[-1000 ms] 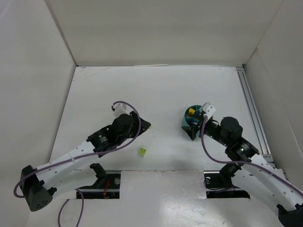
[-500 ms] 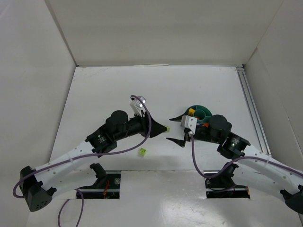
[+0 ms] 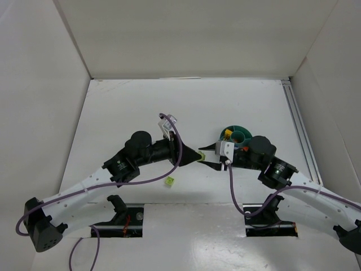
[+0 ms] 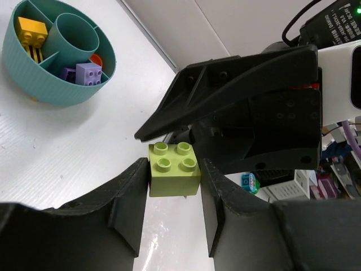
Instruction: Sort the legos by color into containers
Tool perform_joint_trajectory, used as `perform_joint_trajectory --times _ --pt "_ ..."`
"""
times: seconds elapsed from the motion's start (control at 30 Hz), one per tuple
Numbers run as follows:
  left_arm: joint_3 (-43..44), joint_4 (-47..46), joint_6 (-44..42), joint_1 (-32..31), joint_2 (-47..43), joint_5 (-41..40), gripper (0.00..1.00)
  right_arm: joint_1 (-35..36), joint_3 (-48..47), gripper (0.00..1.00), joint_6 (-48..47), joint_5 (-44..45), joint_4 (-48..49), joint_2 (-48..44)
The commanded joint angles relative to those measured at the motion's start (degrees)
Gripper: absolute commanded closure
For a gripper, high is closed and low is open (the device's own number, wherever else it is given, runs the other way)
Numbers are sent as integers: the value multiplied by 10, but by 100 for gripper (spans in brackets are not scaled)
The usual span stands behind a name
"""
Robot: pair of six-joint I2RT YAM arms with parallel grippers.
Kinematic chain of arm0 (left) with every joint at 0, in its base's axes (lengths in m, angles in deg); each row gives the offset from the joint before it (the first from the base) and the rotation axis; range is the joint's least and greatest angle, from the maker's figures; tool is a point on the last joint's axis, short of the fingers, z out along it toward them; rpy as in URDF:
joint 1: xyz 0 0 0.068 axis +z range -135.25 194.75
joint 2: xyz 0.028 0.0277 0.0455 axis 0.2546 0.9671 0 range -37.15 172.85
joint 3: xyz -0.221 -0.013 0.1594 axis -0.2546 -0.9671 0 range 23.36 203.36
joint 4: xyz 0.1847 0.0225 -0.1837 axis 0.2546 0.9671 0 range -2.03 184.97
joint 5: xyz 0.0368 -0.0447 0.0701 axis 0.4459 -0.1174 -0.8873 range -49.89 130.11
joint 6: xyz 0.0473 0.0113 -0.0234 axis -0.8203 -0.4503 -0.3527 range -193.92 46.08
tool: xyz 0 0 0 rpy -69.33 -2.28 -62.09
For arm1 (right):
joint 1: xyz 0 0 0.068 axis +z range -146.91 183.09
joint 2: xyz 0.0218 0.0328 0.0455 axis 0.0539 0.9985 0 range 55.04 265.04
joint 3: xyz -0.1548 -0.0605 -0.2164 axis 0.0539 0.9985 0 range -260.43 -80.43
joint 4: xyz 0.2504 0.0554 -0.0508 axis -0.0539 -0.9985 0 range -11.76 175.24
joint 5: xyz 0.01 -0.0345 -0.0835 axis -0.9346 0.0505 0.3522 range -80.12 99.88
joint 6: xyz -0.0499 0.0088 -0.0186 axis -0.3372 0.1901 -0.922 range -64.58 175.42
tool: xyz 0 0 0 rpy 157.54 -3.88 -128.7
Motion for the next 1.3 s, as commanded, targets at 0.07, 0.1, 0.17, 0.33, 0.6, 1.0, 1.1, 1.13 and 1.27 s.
perform_joint_trajectory --times 0.07,0.1,0.17,0.33,0.6,1.0,1.1,1.13,1.27 --pt "25 -34 -4 -4 9 35 75 5 -29 59 -7 -48 61 -2" --pt "30 -34 -4 -4 9 35 75 5 -29 62 -7 -56 67 -2" --pt "30 -34 -4 -4 15 35 73 5 -29 75 -7 -68 67 -2" --pt "36 -29 1 -4 21 28 43 5 -18 89 0 -68 67 -2" --pt "54 9 -4 -4 9 -24 9 5 6 97 27 11 67 5" --pt "116 222 40 33 20 -240 0 -83 -5 98 85 104 -29 21" --pt "116 258 45 53 32 -262 0 -182 -25 98 116 130 -107 41" --pt "111 271 50 53 32 -271 0 -206 -49 98 133 144 -139 55" --pt "78 299 64 53 45 -298 0 -306 -106 98 133 206 -259 80"
